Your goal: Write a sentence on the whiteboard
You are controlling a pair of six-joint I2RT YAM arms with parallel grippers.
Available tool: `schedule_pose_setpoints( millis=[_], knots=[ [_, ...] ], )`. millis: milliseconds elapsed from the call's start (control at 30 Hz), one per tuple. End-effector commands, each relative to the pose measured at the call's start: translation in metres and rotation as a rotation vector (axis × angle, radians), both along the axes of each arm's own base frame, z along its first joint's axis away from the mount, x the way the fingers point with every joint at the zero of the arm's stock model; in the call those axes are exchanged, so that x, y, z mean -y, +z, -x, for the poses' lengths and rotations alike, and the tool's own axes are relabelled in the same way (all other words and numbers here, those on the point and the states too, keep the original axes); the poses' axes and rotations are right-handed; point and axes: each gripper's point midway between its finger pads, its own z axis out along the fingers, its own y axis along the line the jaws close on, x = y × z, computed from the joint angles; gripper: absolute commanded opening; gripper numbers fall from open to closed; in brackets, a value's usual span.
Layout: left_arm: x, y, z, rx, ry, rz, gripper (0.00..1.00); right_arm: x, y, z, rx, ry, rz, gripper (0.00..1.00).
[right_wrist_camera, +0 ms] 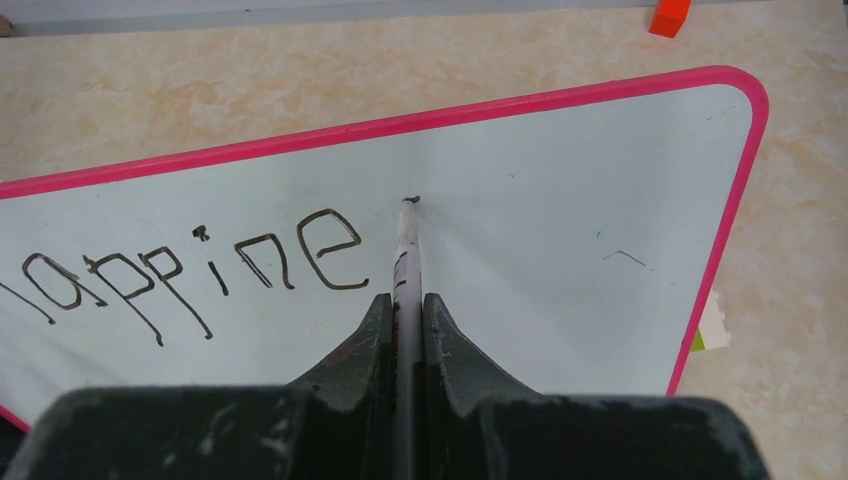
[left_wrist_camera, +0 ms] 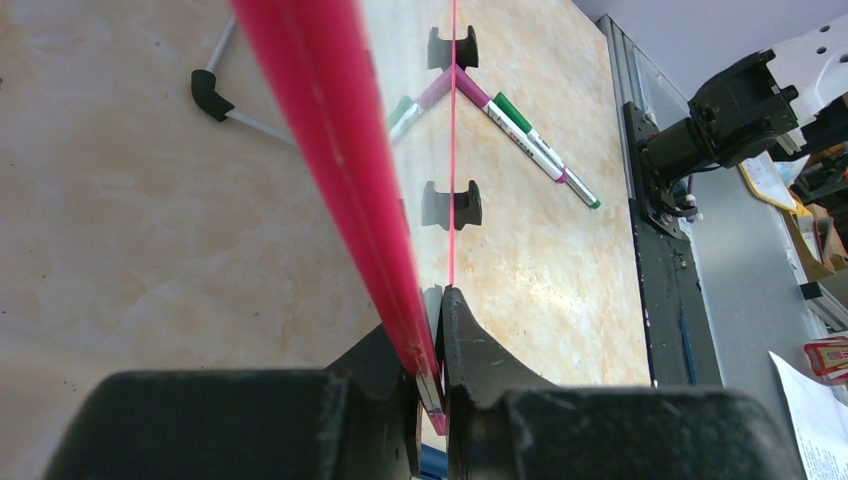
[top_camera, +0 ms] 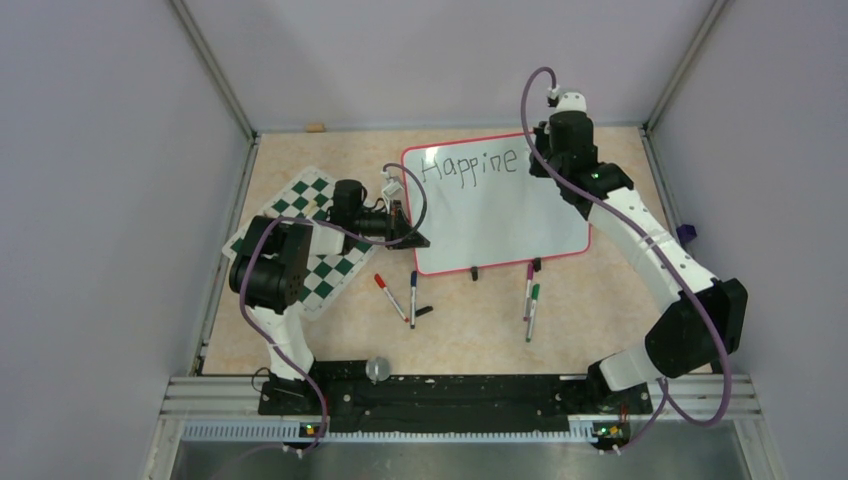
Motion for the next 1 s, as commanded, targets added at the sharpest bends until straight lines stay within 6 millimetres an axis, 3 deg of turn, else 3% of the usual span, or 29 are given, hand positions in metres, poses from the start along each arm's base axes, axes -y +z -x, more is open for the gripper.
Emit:
schedule_pose_setpoints(
  millis=[0, 200, 500, 767, 967],
  knots=[
    [0.002, -0.021, 0.018, 0.011, -0.048, -0.024, 0.0, -0.01, 0.022, -0.009, 0.057, 0.046, -0.049, 0.0],
    [0.002, -0.021, 0.018, 0.01, -0.047, -0.024, 0.0, -0.013, 0.011, 0.0, 0.031, 0.078, -0.048, 0.0],
    [0.003, -0.021, 0.018, 0.012, -0.047, -0.024, 0.0, 0.001, -0.006, 0.013, -0.028, 0.046, 0.004, 0.0],
    [0.003, -0.021, 0.018, 0.01, -0.047, -0.024, 0.0, 0.017, 0.0, 0.009, -0.005, -0.056, 0.025, 0.0],
    [0.002, -0.022, 0.018, 0.009, -0.047, -0.024, 0.0, 0.018, -0.007, 0.014, -0.037, -0.045, 0.041, 0.0]
  ],
)
